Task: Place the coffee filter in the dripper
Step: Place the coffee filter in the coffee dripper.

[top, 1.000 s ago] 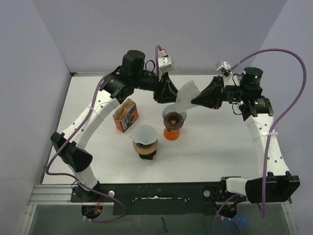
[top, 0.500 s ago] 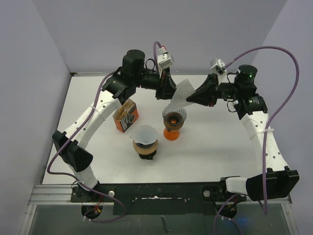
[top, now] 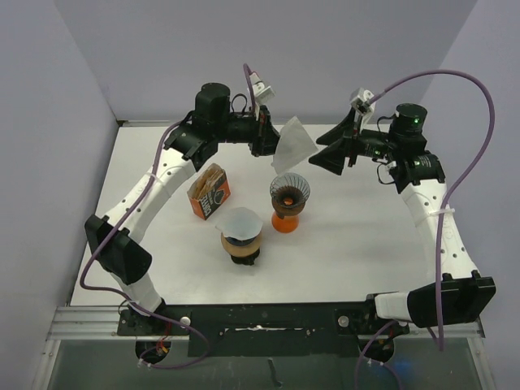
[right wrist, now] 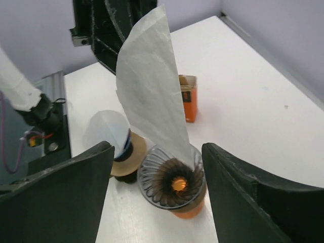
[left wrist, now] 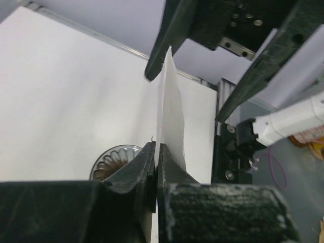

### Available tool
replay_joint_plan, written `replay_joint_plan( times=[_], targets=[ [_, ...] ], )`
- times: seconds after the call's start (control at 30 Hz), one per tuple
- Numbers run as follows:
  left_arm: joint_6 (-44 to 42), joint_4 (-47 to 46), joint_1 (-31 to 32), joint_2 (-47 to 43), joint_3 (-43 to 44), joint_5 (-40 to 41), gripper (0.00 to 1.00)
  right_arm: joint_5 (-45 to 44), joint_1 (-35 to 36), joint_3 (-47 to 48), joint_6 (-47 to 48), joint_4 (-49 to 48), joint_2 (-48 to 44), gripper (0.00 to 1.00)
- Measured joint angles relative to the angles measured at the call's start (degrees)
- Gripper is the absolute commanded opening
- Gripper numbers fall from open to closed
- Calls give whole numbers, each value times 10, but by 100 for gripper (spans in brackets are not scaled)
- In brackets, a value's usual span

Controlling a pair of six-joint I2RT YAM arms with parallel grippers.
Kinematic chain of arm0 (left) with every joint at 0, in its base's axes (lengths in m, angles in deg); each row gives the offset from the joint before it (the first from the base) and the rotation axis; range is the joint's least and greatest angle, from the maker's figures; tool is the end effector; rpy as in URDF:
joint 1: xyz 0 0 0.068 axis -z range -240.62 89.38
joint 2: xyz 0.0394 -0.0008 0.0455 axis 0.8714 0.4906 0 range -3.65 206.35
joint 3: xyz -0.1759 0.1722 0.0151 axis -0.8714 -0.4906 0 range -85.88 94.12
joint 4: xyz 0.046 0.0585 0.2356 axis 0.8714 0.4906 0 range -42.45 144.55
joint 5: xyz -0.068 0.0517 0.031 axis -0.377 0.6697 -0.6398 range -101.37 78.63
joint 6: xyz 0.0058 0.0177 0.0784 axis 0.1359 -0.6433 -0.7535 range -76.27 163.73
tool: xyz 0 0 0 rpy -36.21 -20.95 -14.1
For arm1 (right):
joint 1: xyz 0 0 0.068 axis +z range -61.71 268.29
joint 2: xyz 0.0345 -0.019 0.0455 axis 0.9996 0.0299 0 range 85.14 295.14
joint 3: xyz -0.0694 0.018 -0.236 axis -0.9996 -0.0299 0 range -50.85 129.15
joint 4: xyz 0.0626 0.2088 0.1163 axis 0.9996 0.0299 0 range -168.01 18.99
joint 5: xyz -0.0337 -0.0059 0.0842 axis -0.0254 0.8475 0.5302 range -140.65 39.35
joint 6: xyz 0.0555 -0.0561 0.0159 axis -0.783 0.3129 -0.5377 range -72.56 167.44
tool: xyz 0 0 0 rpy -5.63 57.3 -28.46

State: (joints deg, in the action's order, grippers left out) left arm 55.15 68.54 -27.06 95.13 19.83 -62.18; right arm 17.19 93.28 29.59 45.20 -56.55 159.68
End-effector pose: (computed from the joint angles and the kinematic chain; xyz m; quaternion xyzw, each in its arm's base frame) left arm 0.2963 -0.2613 0.4061 0.3958 0.6482 -0.5251 0.3841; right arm 0.2689 0.0882 0.3982 -0.3533 0.6525 0.4751 0.4729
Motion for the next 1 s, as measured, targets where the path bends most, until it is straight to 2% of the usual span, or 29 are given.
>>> replay_joint_plan(
  times=[0.1,0.27,0.53,0.8,1.0],
  targets=[
    [18,0,-10,-1,-5,73,0,-64,3,39,15,22,18,81],
    [26,9,-5,-1,5,179,0,-167,28,104,35,44,49,86],
    [81,6,7,30,78,316,0,-270,98,151,54,57,100,95],
    [123,12,22,64,97,383,0,-344,150,157,66,76,135,98],
    [137,19,30,66,97,408,0,-386,165,163,67,81,140,95]
  ],
)
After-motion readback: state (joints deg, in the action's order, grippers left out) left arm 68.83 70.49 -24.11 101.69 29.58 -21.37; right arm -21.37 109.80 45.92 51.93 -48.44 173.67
